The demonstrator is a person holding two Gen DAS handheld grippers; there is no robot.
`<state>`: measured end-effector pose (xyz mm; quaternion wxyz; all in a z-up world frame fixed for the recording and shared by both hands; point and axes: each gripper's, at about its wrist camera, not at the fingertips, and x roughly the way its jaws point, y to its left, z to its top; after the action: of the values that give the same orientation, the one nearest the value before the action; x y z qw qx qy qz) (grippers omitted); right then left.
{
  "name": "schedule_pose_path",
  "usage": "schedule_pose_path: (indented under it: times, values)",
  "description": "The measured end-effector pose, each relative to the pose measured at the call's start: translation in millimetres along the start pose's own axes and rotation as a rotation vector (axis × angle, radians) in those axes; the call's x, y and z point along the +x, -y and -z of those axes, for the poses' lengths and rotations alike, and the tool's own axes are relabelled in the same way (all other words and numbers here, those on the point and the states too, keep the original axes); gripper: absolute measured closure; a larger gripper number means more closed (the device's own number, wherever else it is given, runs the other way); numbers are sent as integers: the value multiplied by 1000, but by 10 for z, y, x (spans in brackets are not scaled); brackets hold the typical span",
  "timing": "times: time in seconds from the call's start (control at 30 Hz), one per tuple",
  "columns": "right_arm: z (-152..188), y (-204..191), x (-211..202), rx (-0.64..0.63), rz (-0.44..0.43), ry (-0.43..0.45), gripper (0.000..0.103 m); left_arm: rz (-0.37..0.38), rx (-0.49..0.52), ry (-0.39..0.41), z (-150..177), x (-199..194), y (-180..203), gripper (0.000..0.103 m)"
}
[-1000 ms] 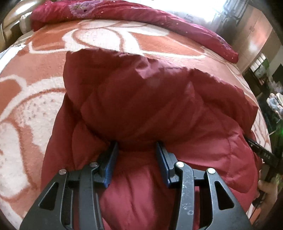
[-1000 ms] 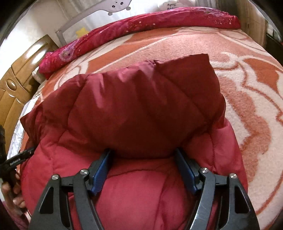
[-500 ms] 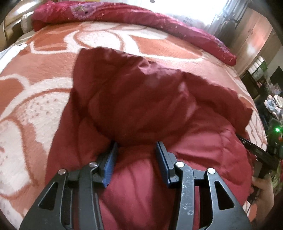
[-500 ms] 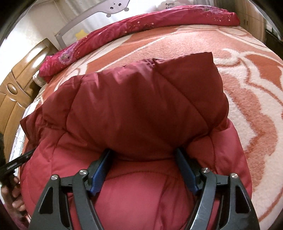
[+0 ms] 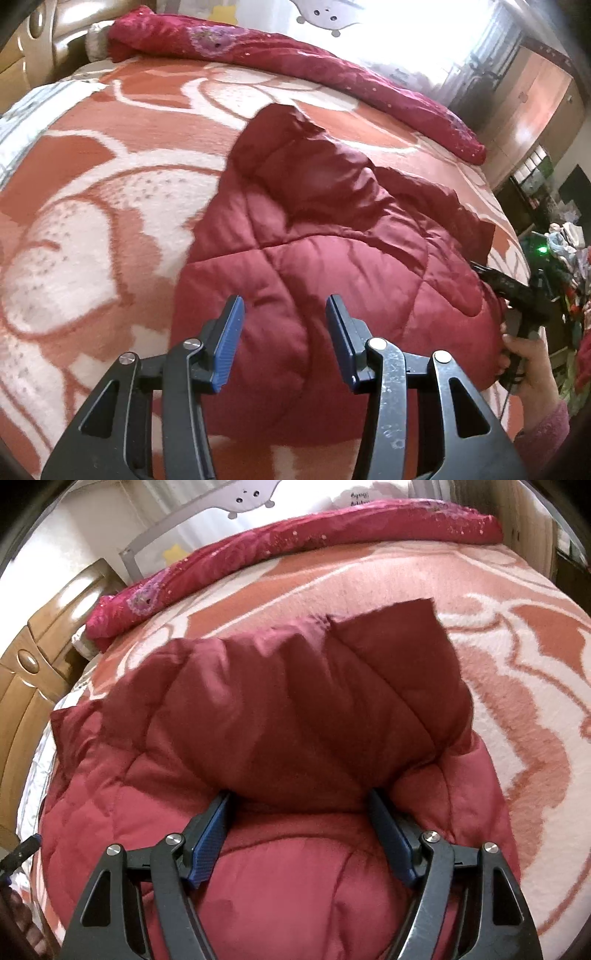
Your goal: Fold large clothes
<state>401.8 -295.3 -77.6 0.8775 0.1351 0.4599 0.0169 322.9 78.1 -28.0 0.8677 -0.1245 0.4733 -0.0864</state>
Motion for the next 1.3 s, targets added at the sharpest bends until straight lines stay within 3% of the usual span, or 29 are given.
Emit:
schedule_pose_path:
  times: [0.1, 0.27, 0.63, 0.93, 1.03, 1.3]
  values:
    - [68, -14, -241, 5, -28, 40, 27, 12, -31, 12, 7, -69, -140, 43]
    - [271, 76, -634, 48, -114, 82, 19, 36, -56, 22, 5, -103, -304, 30]
    - [846, 676, -1254, 164, -123, 142, 12, 64, -78, -15, 67, -1, -568, 29]
    - [896, 1141, -1032, 317, -199, 57, 11, 115, -84, -69, 100, 176, -640, 29]
    - [910, 1193, -903, 347, -226, 24, 11, 132, -85, -77, 91, 209, -654, 21]
    - [857, 1293, -518, 397, -299, -58, 8, 203, -86, -124, 26, 436, -663, 17]
